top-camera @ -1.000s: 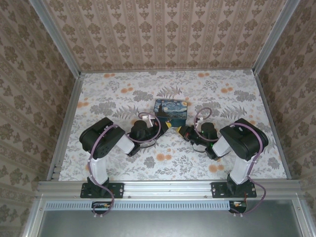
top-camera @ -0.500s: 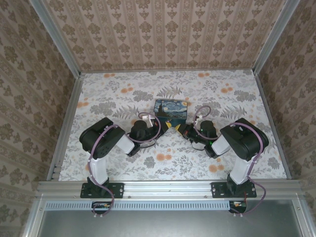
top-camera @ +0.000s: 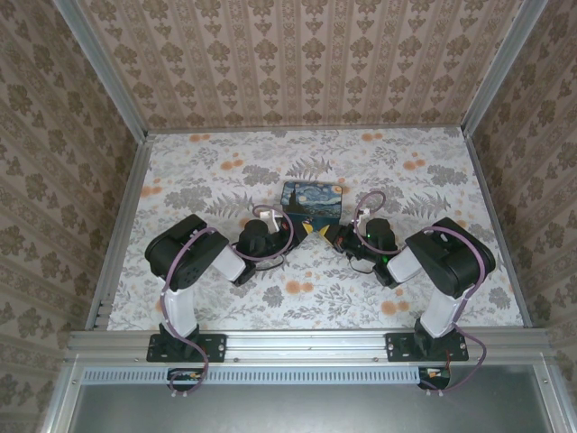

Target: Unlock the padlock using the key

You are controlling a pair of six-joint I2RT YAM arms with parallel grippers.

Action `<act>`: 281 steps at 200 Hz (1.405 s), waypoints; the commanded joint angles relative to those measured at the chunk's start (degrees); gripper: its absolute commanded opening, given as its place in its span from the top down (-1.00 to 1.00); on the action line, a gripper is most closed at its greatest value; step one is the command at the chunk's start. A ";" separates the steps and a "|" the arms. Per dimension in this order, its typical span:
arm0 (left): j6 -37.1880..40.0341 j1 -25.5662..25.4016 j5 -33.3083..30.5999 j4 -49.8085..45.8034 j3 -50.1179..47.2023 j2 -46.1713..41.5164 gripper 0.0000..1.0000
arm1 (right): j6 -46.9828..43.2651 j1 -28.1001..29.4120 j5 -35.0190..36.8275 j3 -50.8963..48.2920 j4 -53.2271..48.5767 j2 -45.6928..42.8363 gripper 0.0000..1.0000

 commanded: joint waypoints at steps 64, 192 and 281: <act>-0.06 -0.55 1.06 1.96 0.65 -0.29 1.00 | -0.62 0.03 0.56 2.16 -0.54 -2.20 1.00; -1.93 -1.12 1.56 2.13 1.55 -0.11 1.00 | -1.74 -0.36 0.25 2.22 -0.63 -2.89 1.00; -9.76 -2.67 4.05 2.36 4.69 -3.54 1.00 | -2.51 -2.30 -2.26 2.77 7.96 1.27 1.00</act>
